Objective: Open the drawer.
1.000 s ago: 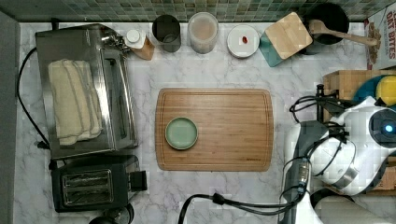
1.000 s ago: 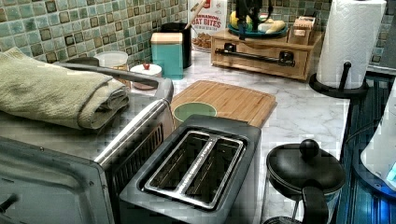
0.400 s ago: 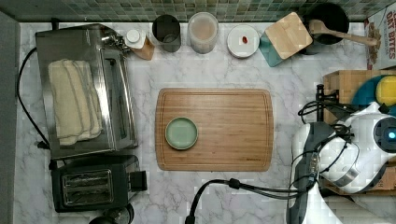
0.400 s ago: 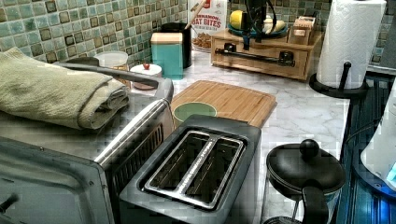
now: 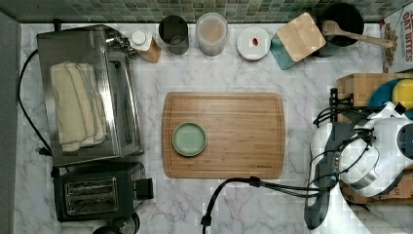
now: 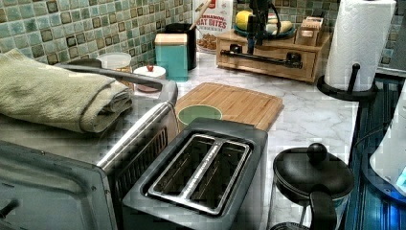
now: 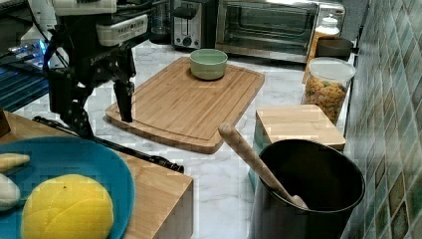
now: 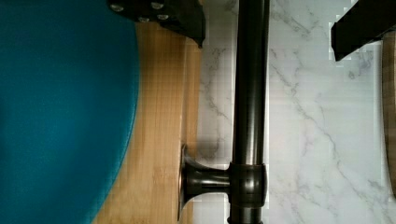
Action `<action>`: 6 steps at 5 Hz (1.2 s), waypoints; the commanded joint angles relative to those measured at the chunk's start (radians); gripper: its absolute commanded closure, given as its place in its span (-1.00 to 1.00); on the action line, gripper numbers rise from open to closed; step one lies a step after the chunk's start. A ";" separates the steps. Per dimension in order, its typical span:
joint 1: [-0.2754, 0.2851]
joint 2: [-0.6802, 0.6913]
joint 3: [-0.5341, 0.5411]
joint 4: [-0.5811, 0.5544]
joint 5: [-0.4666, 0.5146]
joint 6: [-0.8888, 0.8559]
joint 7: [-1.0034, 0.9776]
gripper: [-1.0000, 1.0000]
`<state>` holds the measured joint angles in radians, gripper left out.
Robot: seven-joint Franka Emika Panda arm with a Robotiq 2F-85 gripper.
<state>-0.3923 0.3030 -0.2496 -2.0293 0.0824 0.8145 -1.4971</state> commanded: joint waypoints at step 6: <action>0.038 0.026 0.041 -0.222 0.101 0.331 0.052 -1.00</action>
<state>-0.3848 0.3391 -0.2319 -2.1523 0.1580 1.1729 -1.4971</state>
